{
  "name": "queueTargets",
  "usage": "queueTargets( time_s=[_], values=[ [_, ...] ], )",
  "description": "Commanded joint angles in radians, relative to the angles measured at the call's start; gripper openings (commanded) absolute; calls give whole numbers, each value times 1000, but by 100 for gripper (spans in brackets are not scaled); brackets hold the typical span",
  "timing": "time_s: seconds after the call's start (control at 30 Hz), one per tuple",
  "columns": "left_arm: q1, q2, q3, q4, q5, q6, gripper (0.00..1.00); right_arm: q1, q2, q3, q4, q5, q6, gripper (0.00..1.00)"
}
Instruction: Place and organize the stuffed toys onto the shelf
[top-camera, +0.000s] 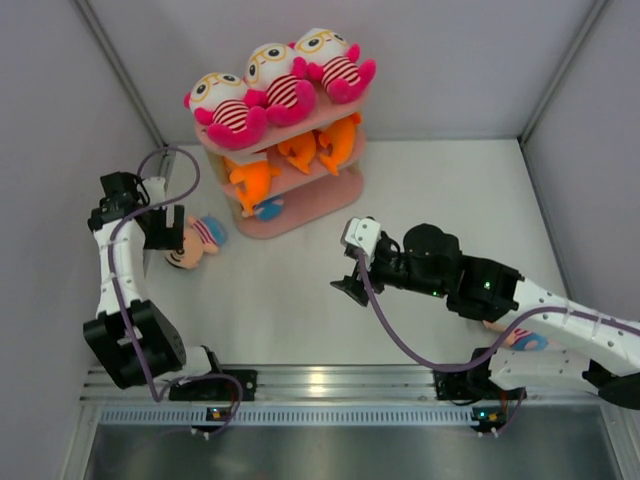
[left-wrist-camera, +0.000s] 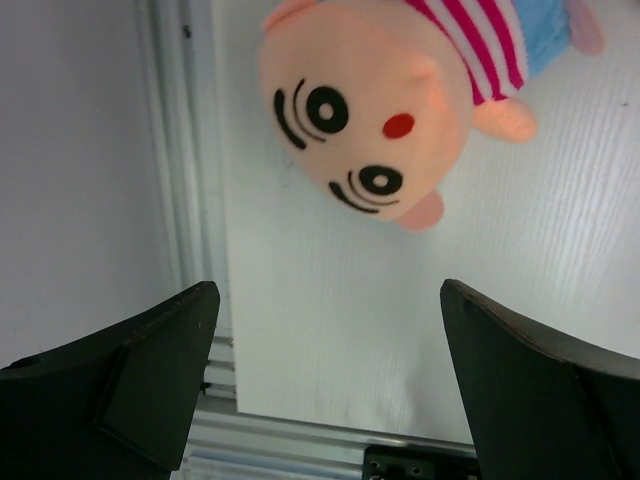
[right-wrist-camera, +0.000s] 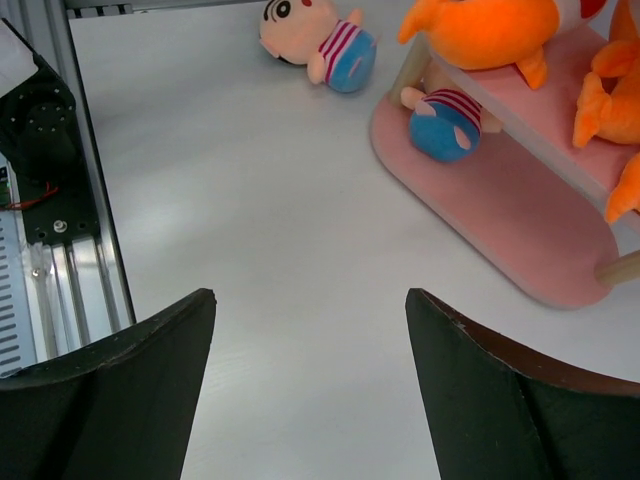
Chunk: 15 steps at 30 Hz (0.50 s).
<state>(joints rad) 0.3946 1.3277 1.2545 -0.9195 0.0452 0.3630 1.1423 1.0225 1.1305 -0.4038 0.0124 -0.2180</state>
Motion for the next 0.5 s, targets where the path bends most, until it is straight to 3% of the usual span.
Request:
queueTargets(
  time_s=[0.0, 0.13, 0.33, 0.43, 0.47],
  values=[
    [-2, 79, 26, 106, 102, -71, 98, -7, -18, -5, 56, -6, -17, 78],
    [-14, 218, 55, 166, 97, -117, 98, -7, -2, -5, 59, -6, -24, 78],
    [-28, 356, 71, 249, -34, -130, 98, -9, 22, 6, 72, -8, -29, 78],
    [-28, 404, 89, 258, -22, -128, 93, -9, 31, 5, 86, -8, -34, 78],
    [-28, 412, 97, 257, -12, -127, 84, -9, 36, 6, 85, -8, -34, 78]
  ],
)
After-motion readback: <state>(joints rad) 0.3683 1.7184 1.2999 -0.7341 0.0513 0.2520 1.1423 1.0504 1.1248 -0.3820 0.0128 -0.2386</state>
